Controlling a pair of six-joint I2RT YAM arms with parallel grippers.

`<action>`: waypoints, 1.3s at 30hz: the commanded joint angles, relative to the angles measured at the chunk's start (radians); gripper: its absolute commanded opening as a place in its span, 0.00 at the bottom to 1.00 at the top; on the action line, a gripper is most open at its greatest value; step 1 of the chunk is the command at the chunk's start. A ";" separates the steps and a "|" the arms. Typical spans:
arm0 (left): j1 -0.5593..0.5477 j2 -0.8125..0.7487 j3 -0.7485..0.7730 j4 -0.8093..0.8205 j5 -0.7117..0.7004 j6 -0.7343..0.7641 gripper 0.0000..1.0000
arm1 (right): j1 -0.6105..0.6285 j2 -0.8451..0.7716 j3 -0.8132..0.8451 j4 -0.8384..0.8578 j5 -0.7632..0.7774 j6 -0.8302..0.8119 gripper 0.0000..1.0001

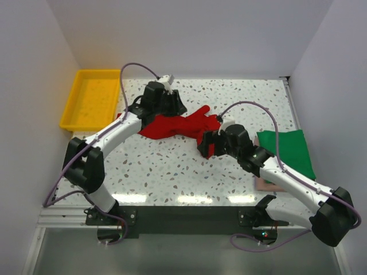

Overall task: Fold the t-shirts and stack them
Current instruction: Move the tshirt to the center of the board

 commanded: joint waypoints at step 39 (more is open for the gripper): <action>0.181 0.134 -0.304 0.142 -0.093 -0.140 0.39 | 0.108 0.679 0.297 -0.075 0.489 0.112 0.65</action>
